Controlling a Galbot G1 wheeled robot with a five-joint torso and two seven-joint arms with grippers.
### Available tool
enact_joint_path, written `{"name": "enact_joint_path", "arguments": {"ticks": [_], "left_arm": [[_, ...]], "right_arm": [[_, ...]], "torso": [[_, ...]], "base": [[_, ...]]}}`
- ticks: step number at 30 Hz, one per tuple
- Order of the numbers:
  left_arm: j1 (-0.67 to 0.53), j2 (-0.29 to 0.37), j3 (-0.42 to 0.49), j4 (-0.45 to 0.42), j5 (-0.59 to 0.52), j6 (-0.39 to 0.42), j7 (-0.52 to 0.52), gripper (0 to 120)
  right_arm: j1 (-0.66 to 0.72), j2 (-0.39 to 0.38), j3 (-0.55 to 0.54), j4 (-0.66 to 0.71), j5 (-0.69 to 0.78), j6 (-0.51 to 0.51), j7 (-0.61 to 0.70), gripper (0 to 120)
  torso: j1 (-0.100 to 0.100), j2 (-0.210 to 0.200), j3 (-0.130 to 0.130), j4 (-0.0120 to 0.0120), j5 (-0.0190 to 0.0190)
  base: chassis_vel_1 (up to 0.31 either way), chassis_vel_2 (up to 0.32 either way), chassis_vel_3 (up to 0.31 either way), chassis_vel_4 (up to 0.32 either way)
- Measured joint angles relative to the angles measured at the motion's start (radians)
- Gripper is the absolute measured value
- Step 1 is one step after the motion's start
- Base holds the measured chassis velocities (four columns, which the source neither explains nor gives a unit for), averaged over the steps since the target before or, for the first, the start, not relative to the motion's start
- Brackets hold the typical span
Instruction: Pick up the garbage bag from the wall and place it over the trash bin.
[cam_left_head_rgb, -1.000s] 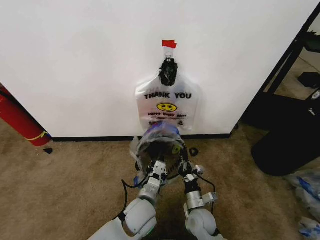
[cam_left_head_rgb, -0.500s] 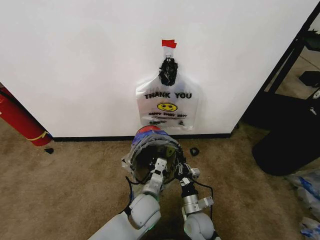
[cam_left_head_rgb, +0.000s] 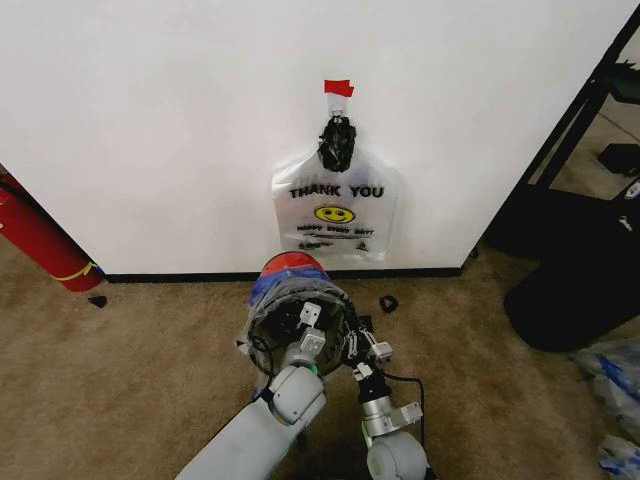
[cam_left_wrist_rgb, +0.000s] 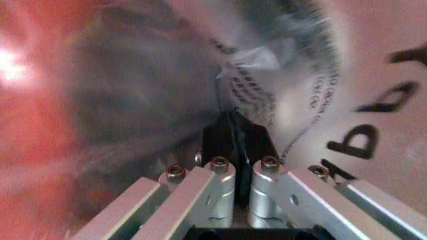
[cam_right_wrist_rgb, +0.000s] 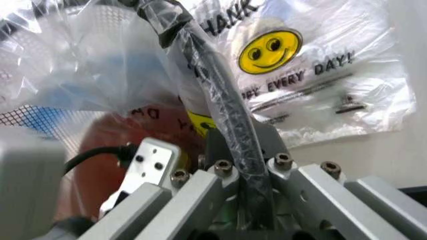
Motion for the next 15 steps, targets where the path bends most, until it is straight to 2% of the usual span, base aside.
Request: {"name": "enact_joint_path", "arguments": {"ticks": [5, 8, 12, 15], "left_arm": [[0.000, 0.006, -0.007, -0.003, 0.009, -0.022, 0.002, 0], [0.020, 0.023, 0.008, -0.046, -0.012, -0.041, 0.031, 0], [0.083, 0.072, 0.080, -0.176, -0.104, -0.060, 0.086, 0], [0.112, 0.090, 0.107, -0.235, -0.133, -0.066, 0.103, 0]], "right_arm": [[-0.001, 0.000, 0.000, 0.000, 0.001, 0.002, -0.001, 0], [0.002, 0.001, 0.000, -0.011, 0.005, 0.004, -0.001, 0], [0.029, 0.014, 0.001, -0.055, 0.026, 0.007, 0.007, 0], [0.045, 0.024, 0.009, -0.076, 0.047, 0.007, 0.016, 0]], "torso": [[0.000, 0.000, 0.000, -0.0001, 0.0001], [0.000, 0.000, 0.000, -0.0006, 0.0000], [0.000, 0.000, 0.000, -0.0006, -0.0001], [0.000, 0.000, 0.000, -0.0004, 0.0000]], "base": [[0.000, 0.000, 0.000, 0.000], [0.000, 0.000, 0.000, 0.000], [0.000, 0.000, 0.000, 0.000], [0.000, 0.000, 0.000, 0.000]]}}
